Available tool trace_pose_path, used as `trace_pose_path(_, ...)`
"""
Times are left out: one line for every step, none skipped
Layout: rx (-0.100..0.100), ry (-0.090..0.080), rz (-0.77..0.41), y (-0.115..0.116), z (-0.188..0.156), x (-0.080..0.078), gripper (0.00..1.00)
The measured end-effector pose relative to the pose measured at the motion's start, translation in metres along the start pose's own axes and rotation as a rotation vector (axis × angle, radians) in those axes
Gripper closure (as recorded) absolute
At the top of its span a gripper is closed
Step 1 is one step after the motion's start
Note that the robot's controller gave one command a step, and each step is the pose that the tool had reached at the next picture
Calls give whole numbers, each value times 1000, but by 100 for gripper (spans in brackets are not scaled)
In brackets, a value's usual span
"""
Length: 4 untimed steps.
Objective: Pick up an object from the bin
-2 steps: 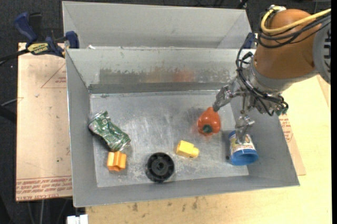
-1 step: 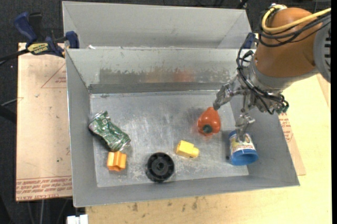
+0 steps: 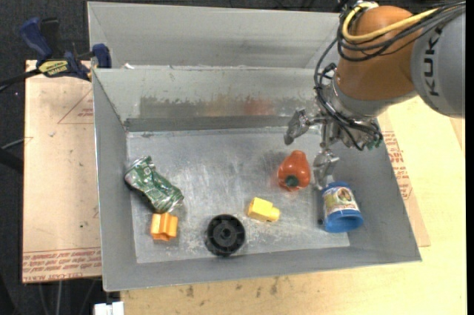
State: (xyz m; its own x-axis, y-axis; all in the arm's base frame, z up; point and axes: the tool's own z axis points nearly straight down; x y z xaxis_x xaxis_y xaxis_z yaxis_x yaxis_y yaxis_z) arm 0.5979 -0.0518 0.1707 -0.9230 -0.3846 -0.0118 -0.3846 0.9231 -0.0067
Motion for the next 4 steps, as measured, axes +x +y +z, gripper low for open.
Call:
trace_pose_path(-3, -7, 91, -12, 93, 67, 100)
trace_pose_path(-3, -7, 90, -12, 93, 67, 100)
trace_pose_path(-6, 9, 82, -38, -16, 58, 100)
trace_pose_path(-6, 9, 82, -38, -16, 58, 100)
